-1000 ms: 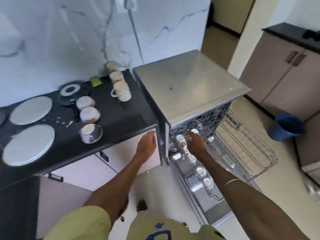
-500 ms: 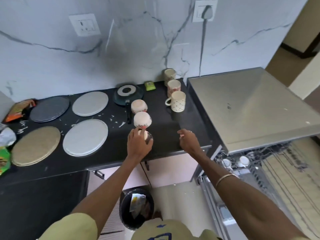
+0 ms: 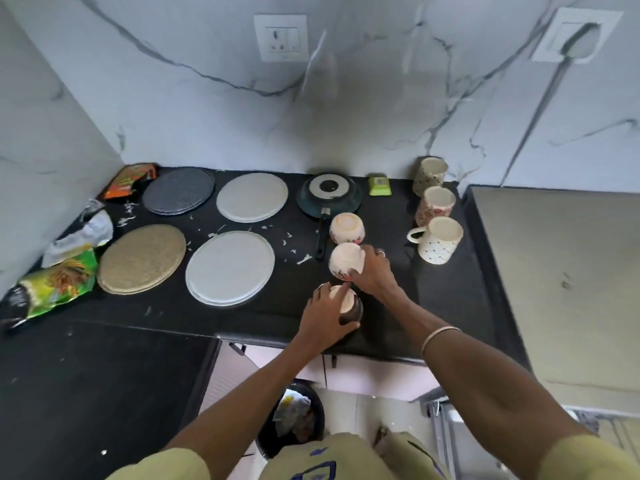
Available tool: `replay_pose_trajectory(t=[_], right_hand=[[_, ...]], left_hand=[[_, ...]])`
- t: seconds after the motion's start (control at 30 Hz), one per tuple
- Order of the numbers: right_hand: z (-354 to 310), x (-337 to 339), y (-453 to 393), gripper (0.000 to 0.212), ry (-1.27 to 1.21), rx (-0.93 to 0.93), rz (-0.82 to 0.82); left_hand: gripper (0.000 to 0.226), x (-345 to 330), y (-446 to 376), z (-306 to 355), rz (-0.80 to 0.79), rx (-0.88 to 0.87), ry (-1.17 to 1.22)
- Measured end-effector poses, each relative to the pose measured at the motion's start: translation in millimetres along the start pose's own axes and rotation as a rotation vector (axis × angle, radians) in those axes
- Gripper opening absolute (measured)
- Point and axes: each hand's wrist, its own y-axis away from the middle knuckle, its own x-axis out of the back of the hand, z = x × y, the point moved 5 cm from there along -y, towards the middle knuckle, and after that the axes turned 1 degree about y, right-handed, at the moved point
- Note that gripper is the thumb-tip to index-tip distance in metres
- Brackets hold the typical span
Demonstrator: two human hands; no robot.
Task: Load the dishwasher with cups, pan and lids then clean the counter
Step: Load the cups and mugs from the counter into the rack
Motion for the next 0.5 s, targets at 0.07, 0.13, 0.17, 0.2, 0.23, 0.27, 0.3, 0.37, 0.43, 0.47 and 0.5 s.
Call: replay_pose_trajectory(t=[0.07,0.13,0.17,0.2,0.23,0.27,0.3,0.37,0.43,0.47,0.5], right_hand=[[-14.0,-6.1,-12.6,0.081,0.039,0.019,-0.026],[-21.8,-13.0,-21.7,0.089,0.097,0.005,-0.046],[-23.2,-16.4,-24.9,0.093,0.124,-0.009,-0.058],[-23.3,-19.8,-27.6,0.095,0.153,-0.020,-0.069],[-22.4,-22.5,-29.3,0.097,0.187,-0.024,-0.070],[-21.1,-24.0,-30.0,0.098,0.220,-0.022,-0.057],[-19.8,-24.0,-30.8,0.099,0.243,-0.016,-0.035],[-17.2,-21.1,-32.3,0.101,0.247,-0.011,-0.003],[-14.7,-17.1,-31.9,0.108,0.228,-0.021,0.000],[-12.1,-14.4,-30.1,0.111,0.214,-0.030,0.001],[-9.4,-11.2,-27.4,0.112,0.192,-0.038,0.010]], left_hand=[[0.089,1.0,0.2,-0.5,0.018,0.009,0.004],[0.088,2.8,0.2,-0.7,0.036,0.012,0.002],[0.088,3.7,0.4,-1.5,0.049,0.021,0.007],[0.087,4.9,0.7,-2.4,0.062,0.032,0.014],[0.087,5.7,1.5,-3.4,0.073,0.043,0.020],[0.088,6.2,2.4,-4.7,0.079,0.053,0.025],[0.088,6.1,3.1,-6.3,0.083,0.063,0.030],[0.090,6.5,4.0,-8.7,0.092,0.081,0.034],[0.090,7.6,4.8,-10.9,0.103,0.086,0.026],[0.091,7.2,4.8,-11.5,0.100,0.082,0.027],[0.091,7.1,4.8,-12.3,0.095,0.077,0.034]])
